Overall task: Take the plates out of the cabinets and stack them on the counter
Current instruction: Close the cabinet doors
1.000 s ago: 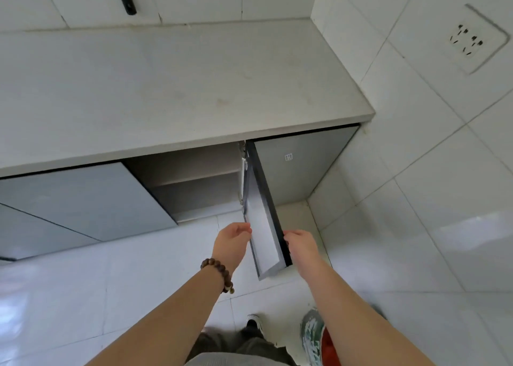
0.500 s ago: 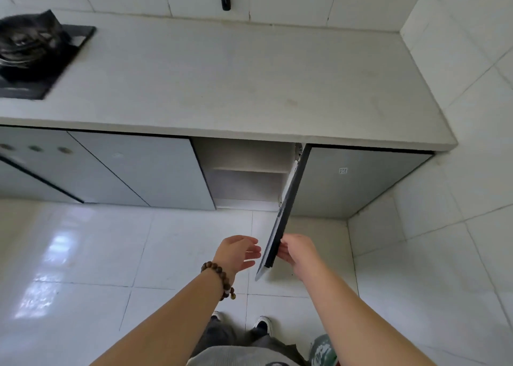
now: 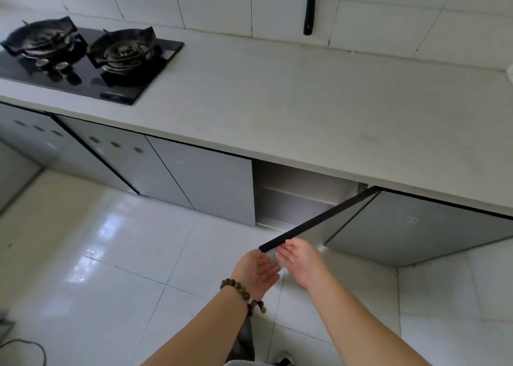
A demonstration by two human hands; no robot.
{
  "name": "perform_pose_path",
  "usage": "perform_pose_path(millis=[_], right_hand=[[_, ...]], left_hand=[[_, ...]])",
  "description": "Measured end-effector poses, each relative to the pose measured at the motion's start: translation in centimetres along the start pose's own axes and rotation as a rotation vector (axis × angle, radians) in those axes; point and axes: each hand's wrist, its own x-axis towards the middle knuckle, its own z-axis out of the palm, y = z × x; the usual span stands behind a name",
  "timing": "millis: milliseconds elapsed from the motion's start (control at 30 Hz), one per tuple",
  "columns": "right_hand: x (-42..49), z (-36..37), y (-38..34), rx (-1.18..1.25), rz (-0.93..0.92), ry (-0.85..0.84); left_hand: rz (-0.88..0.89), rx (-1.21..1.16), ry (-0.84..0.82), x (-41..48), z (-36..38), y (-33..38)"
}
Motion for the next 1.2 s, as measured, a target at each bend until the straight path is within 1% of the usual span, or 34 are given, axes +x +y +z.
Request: perform_pose_path(millis=[67,233,333,467,600,733,933,1033,1200], right_hand=[[1.0,1.5,-0.8,0.043,0.008,-0.013],[3.6,5.5,-2.6,0.186,-0.006,0.004],[5.1,7.6,-3.2,0.231,-0.031,0.049],[6.5,9.4,-3.8,0.280,-0.050,0.125],[7.2,10.4,-4.4,0.295,-0.068,0.156],[8.0,11.5,-5.5,0.302,-0.084,0.154],[8.8,12.6,-7.7,0.304,-0.072,0.121],[9.1,13.2,-8.8,0.279,-0.057,0.108],[9.5,13.8,-10.3,0.187,-0.039,0.125]], left_hand=[[0.014,-0.066,-0.026,0.7,0.6,2.2],[-0.042,-0.178,-0.113,3.0,1.0,8.4],[-0.055,-0.178,-0.141,4.5,1.2,11.3],[-0.058,-0.138,-0.127,6.3,1.8,14.4],[-0.094,-0.197,-0.098,7.2,2.8,15.9],[-0.093,-0.276,-0.114,7.3,4.0,17.4],[-0.070,-0.222,-0.142,8.0,5.0,19.3],[-0.028,-0.196,-0.149,8.1,5.7,19.9],[-0.016,-0.181,-0.180,8.6,6.6,21.1]])
